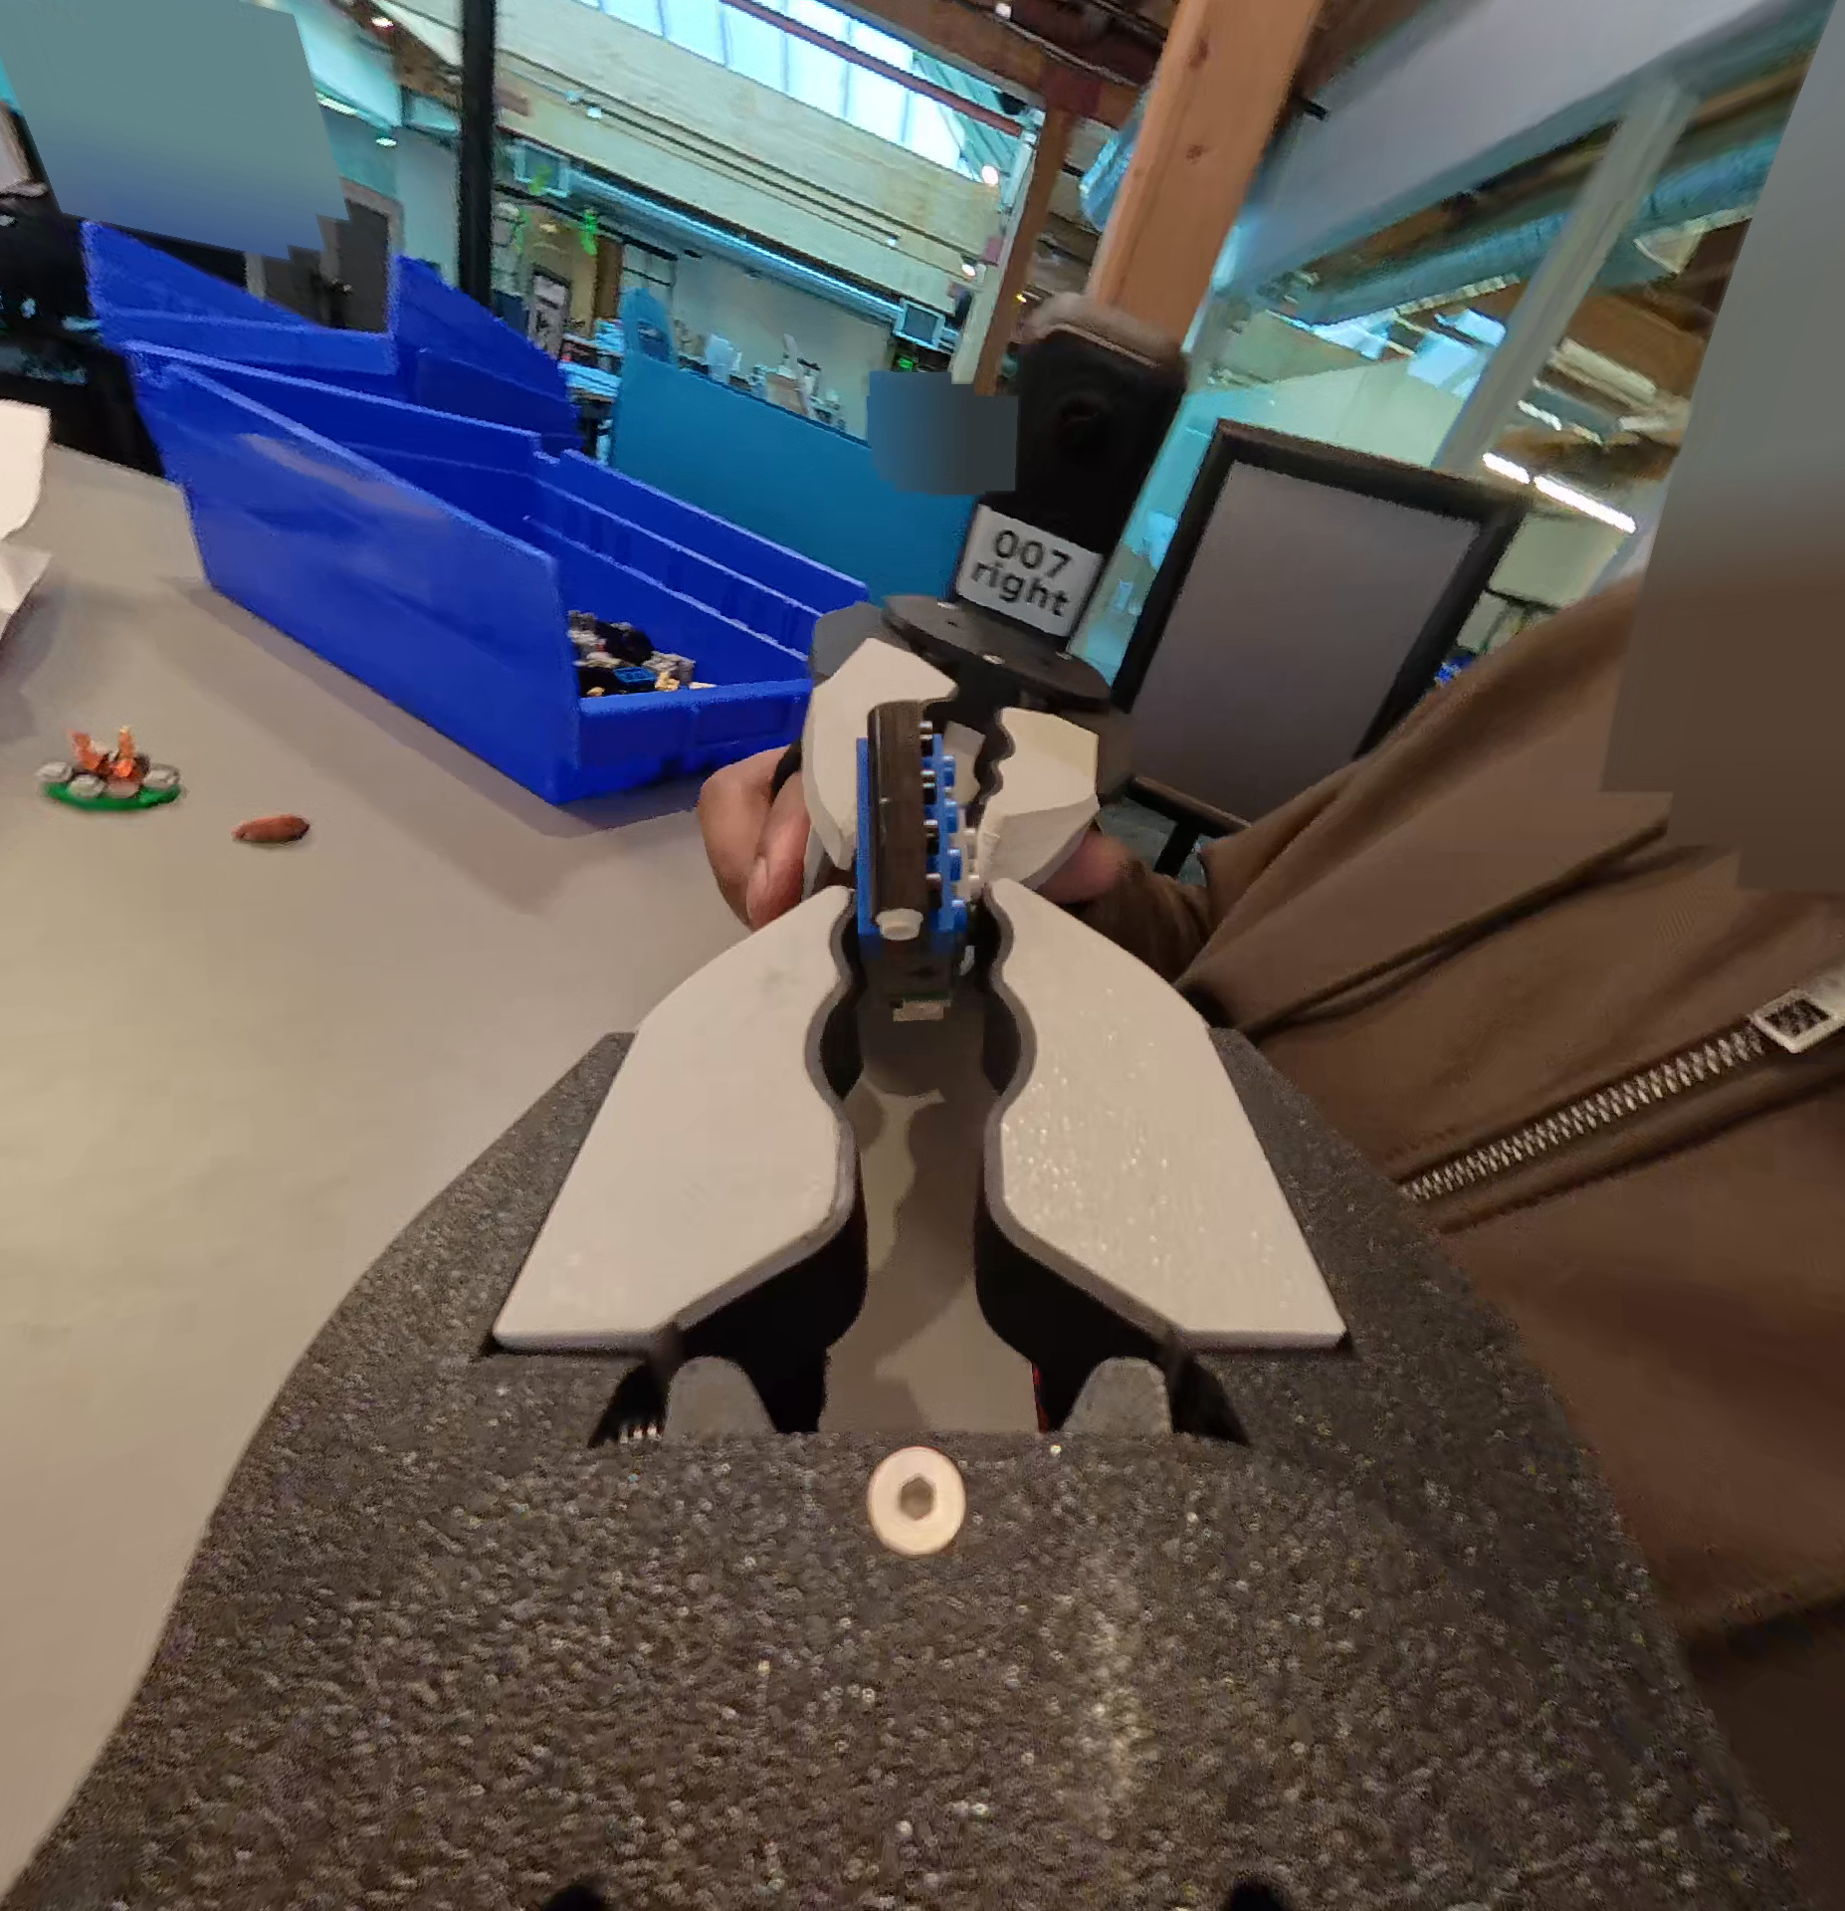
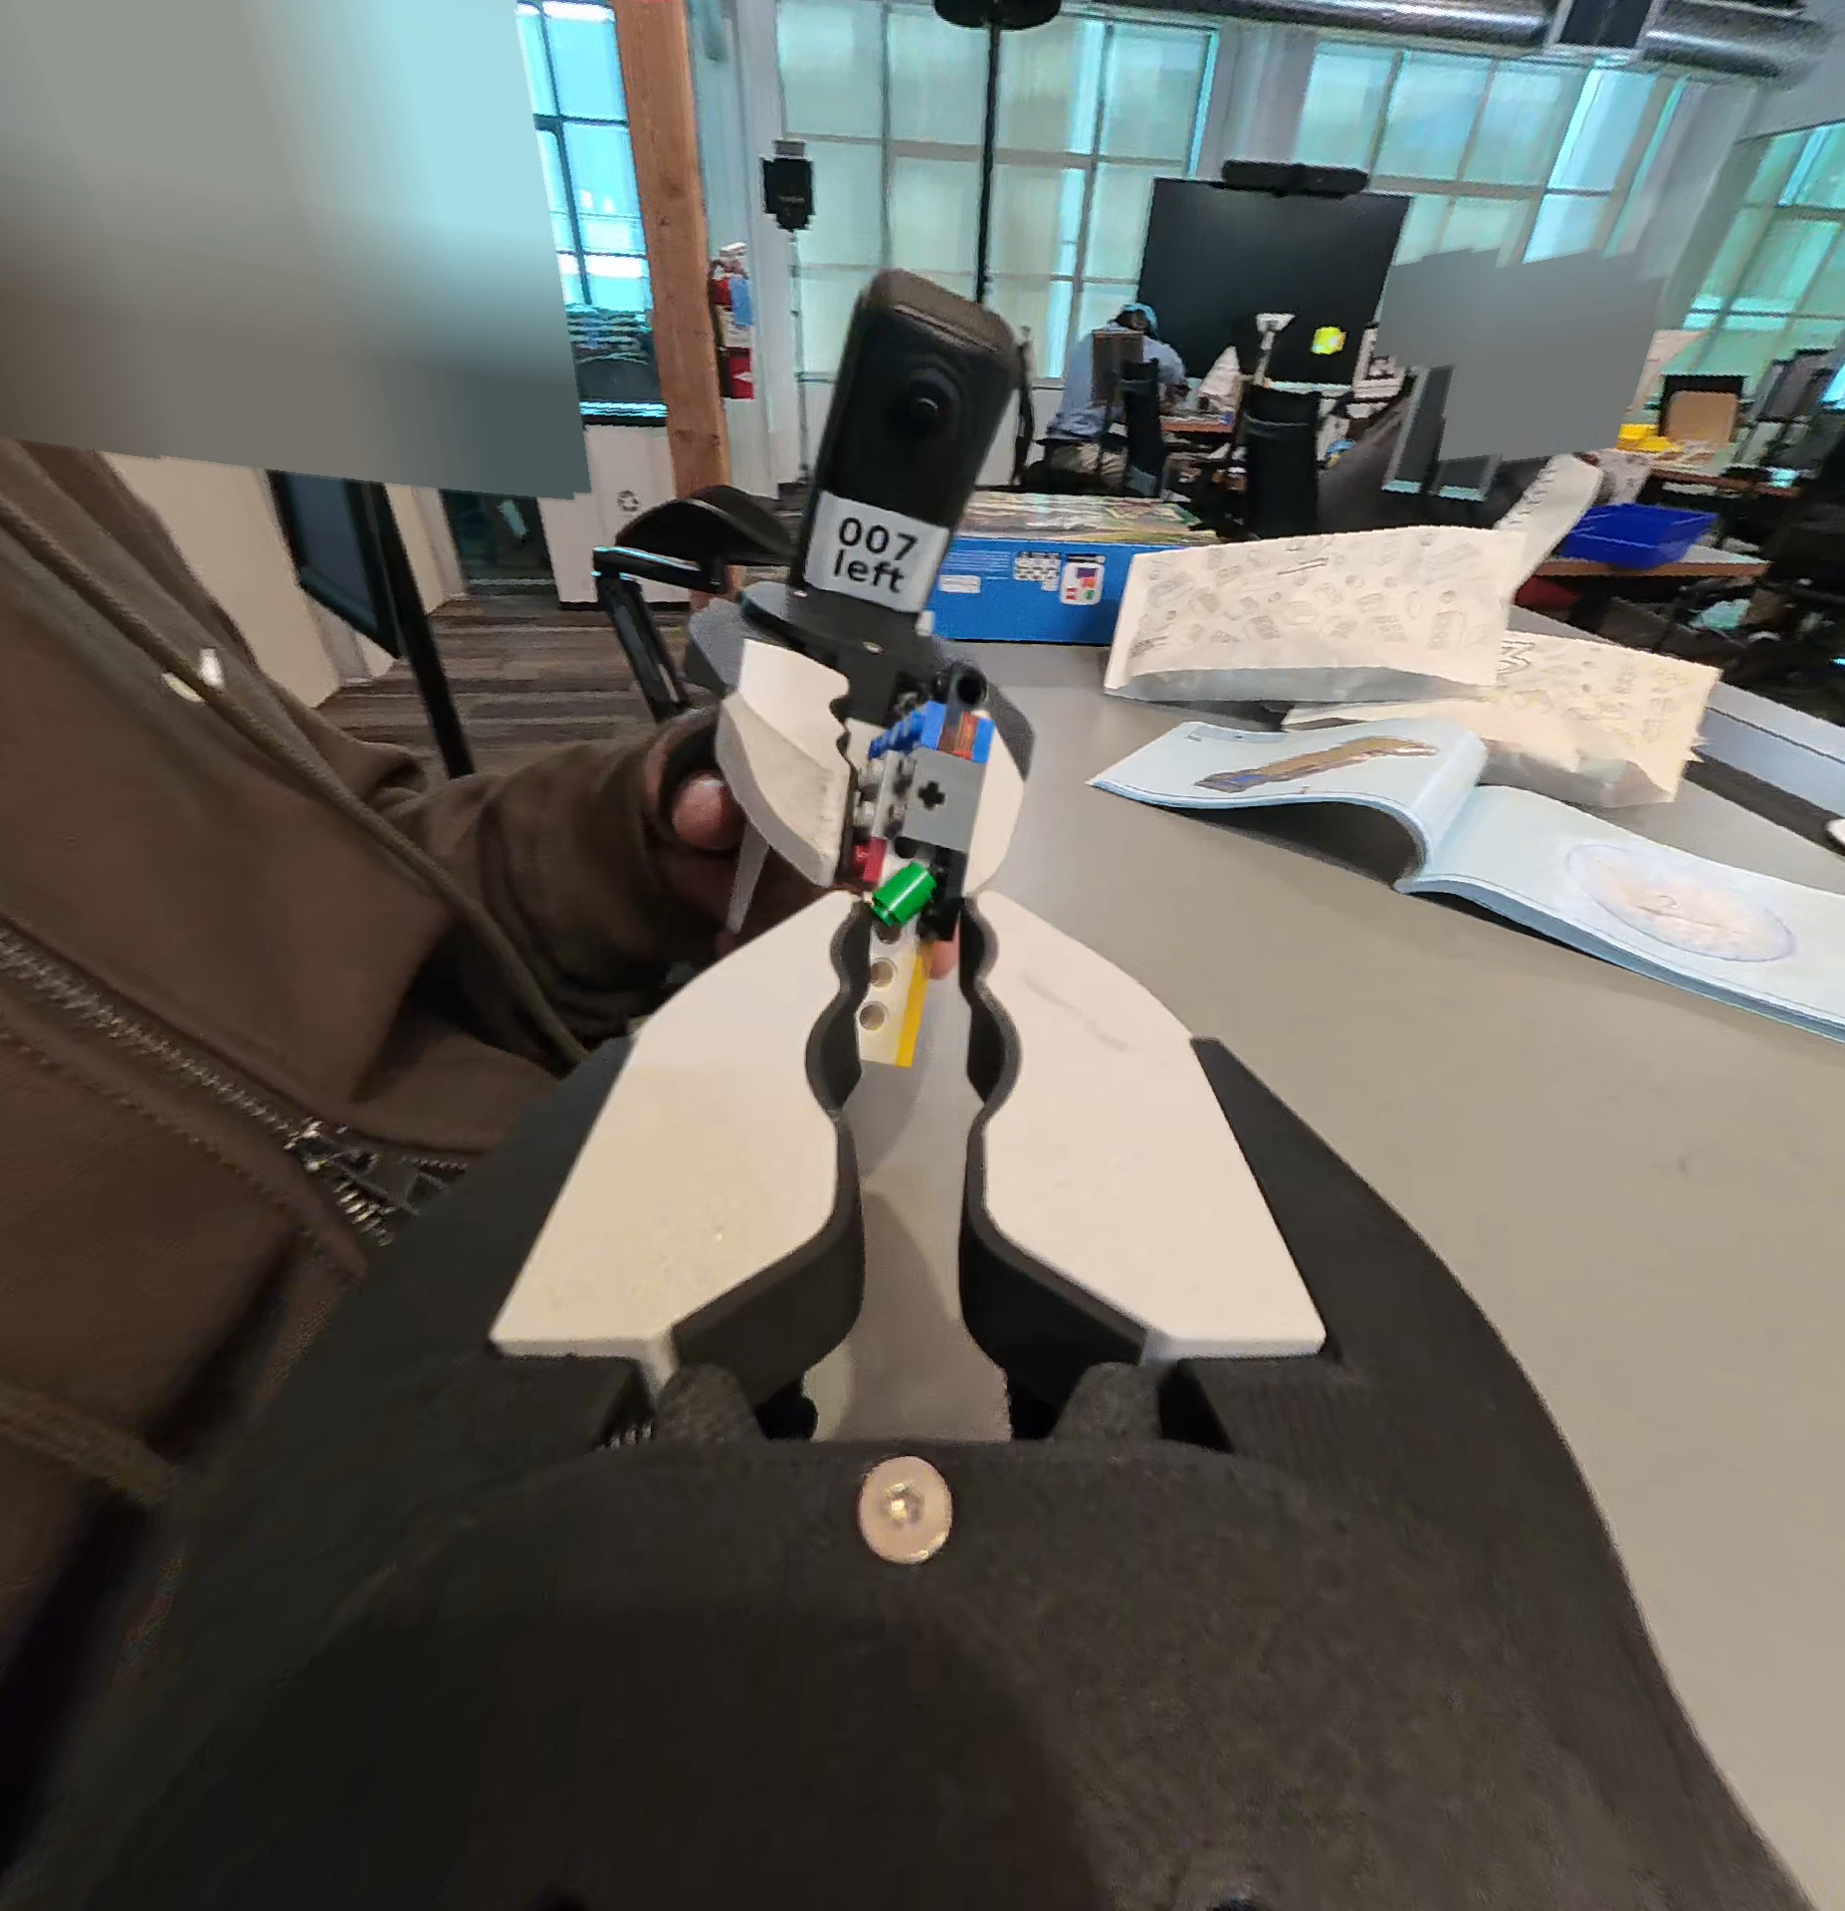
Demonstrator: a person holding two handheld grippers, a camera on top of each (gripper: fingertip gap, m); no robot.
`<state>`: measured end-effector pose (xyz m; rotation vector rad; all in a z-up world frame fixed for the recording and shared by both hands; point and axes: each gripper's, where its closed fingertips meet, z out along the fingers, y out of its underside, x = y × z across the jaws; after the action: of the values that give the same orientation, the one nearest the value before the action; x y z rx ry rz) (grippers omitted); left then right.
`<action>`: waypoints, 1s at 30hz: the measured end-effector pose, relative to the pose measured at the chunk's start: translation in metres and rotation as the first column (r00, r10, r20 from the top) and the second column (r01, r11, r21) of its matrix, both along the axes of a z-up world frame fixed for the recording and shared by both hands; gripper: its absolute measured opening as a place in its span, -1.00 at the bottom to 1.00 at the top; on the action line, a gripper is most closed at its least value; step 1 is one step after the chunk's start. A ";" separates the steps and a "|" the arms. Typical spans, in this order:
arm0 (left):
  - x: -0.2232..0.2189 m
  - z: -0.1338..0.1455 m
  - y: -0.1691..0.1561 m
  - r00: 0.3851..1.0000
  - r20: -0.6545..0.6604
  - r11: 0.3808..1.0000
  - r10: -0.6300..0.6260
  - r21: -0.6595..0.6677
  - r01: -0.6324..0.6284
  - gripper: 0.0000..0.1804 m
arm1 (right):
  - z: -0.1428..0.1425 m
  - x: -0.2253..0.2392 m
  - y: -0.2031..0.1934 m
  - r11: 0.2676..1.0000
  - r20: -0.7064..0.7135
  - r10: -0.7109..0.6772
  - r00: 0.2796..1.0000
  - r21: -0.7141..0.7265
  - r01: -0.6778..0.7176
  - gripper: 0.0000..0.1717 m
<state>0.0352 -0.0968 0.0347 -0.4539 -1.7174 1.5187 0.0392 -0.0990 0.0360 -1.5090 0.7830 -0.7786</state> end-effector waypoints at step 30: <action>0.028 -0.013 -0.023 0.979 -0.061 0.971 0.197 0.147 -0.186 -0.80 | 0.006 -0.068 -0.166 0.839 -0.076 -0.536 0.841 0.065 0.540 -0.91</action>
<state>0.0631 -0.1201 0.0220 -0.1596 -1.8372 1.5146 -0.0288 -0.2646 0.0417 -1.2416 1.2989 -1.1056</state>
